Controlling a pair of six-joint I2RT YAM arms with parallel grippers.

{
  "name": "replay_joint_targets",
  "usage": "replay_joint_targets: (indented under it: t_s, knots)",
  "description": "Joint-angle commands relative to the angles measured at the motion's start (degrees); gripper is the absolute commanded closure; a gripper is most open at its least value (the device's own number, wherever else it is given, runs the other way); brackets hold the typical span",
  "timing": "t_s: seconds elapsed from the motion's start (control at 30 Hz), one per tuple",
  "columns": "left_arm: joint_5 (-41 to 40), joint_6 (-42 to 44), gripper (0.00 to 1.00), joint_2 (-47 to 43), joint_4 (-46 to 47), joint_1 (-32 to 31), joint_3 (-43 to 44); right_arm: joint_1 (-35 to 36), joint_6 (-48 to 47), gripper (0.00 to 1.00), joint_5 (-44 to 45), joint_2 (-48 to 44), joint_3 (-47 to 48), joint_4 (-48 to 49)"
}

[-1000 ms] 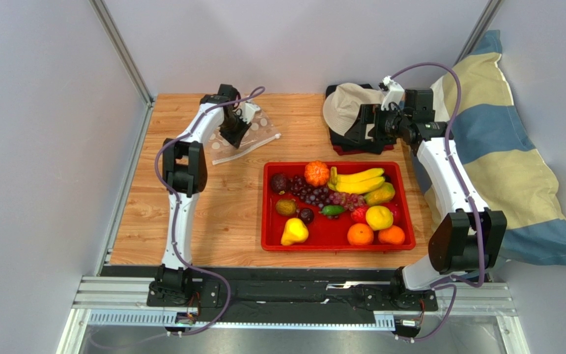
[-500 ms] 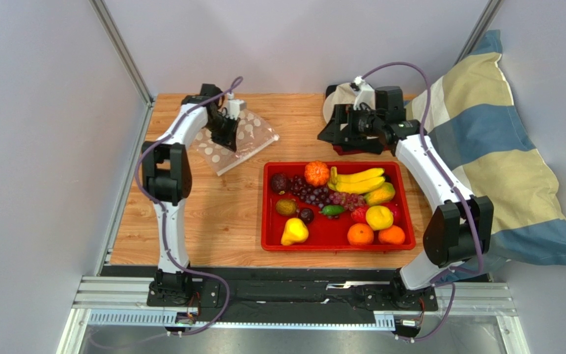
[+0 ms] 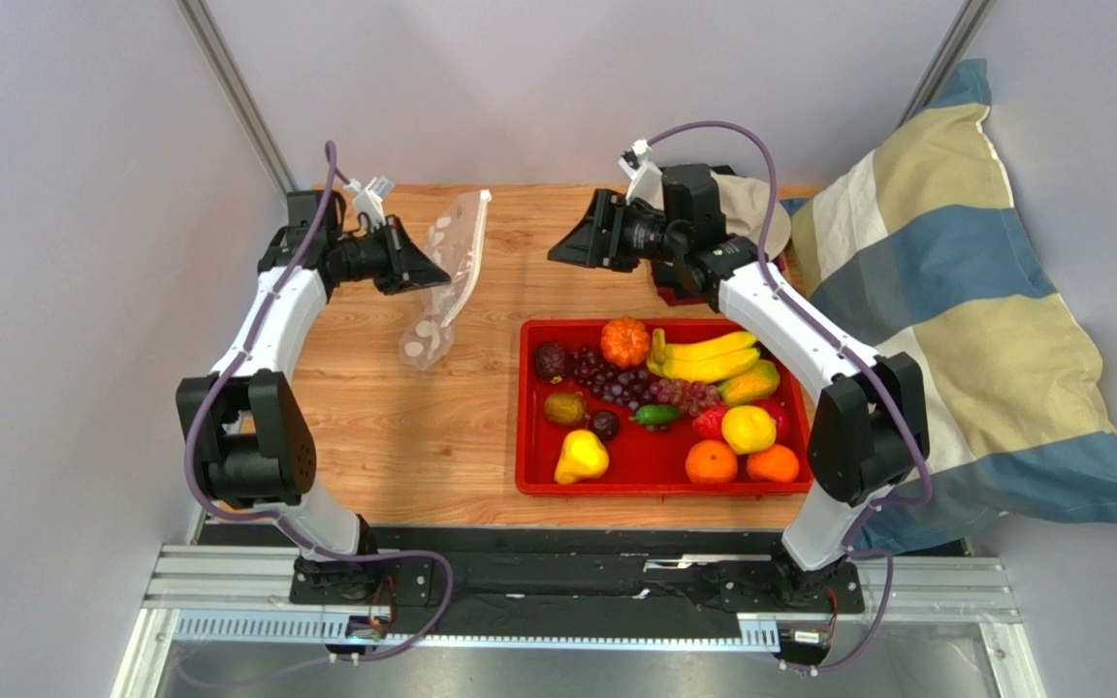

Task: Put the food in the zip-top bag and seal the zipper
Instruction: Pick up the zipper food storage bag at the center of the board, then open the zipper of the food storage bag at the center of the board.

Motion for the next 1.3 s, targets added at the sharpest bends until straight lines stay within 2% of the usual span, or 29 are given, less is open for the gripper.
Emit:
replay_joint_targets:
  t_s: [0.0,0.13,0.27,0.33,0.63,1.27]
  knots:
    - [13.12,-8.38,1.00,-6.64,13.51,1.13,-7.31,3.30,7.93,0.32,-1.86,1.93,3.31,8.65]
    - [16.02,-14.61,1.00,-11.56,19.85,1.48,-14.16,5.24,11.79,0.36,-2.22,3.87,3.84,10.06]
    - [18.04,-16.91,1.00,-14.65,24.25,1.65,-17.95,6.99,15.83,0.42,-2.57,5.27,4.19,13.66]
    - [18.40,-16.83,1.00,-15.61,24.17,1.65,-18.75,7.87,17.16,0.49,-2.83,5.62,4.02,15.77]
    - [19.10,-16.91,1.00,-17.99,24.09,1.57,-20.42,8.40,21.29,0.61,-3.89,6.50,4.55,20.70]
    - [20.60,-16.30,1.00,-19.31,23.47,1.65,-20.86,8.40,21.56,0.77,-3.71,8.79,6.30,21.31]
